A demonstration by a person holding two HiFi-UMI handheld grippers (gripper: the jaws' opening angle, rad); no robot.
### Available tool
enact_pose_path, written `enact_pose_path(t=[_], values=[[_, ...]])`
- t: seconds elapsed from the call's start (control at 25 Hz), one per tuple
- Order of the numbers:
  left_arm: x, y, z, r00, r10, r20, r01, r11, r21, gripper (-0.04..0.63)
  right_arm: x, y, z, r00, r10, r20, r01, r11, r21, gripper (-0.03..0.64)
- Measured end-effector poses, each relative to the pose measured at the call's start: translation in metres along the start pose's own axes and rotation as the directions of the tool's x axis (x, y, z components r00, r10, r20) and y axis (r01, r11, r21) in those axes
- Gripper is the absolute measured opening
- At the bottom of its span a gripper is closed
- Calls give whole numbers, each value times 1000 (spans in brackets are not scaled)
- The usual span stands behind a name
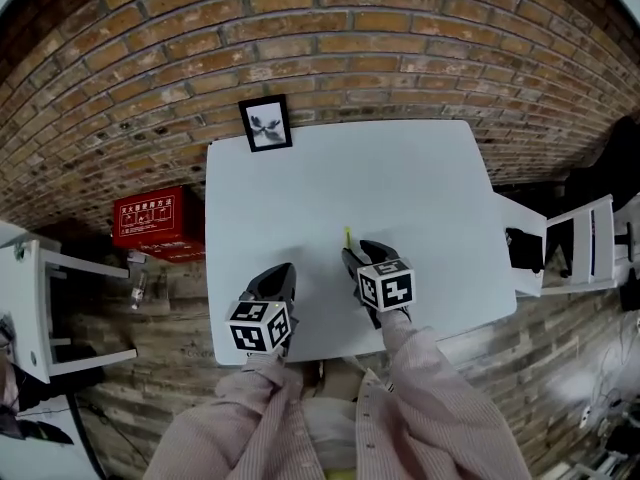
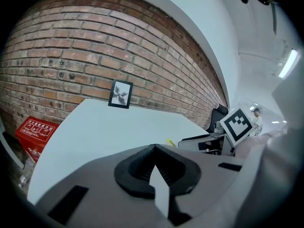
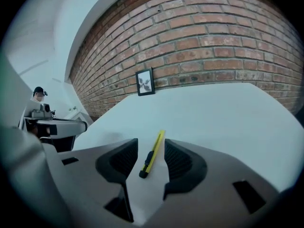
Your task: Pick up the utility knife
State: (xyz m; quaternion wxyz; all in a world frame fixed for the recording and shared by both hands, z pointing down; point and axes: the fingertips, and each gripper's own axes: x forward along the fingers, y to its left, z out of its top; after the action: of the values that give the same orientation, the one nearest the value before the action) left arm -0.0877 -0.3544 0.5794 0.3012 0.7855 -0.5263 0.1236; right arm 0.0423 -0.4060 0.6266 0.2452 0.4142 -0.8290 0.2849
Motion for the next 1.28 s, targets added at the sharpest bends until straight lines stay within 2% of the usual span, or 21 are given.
enact_pose_path(t=[0.36,0.56,0.72,1.28], values=[[16,9,-2,999,-20,-36,19,1000,-14,-6,19,0,-11,996,-40,-76,40,999,-7,178],[18,12,-1,999,-31,-43,30,999,-14,-6,22,1,-13,992,-81,-97,77,996,-47,175],[19,12,0,998,-41,-44,41,999,-12,-6,21,-5,-15,984,-146,-105,138,987,-85,78],[16,11,1,998,-54,-36,54,999,-4,-6,22,-7,-15,979,-160,-125,147,983,-107,55]])
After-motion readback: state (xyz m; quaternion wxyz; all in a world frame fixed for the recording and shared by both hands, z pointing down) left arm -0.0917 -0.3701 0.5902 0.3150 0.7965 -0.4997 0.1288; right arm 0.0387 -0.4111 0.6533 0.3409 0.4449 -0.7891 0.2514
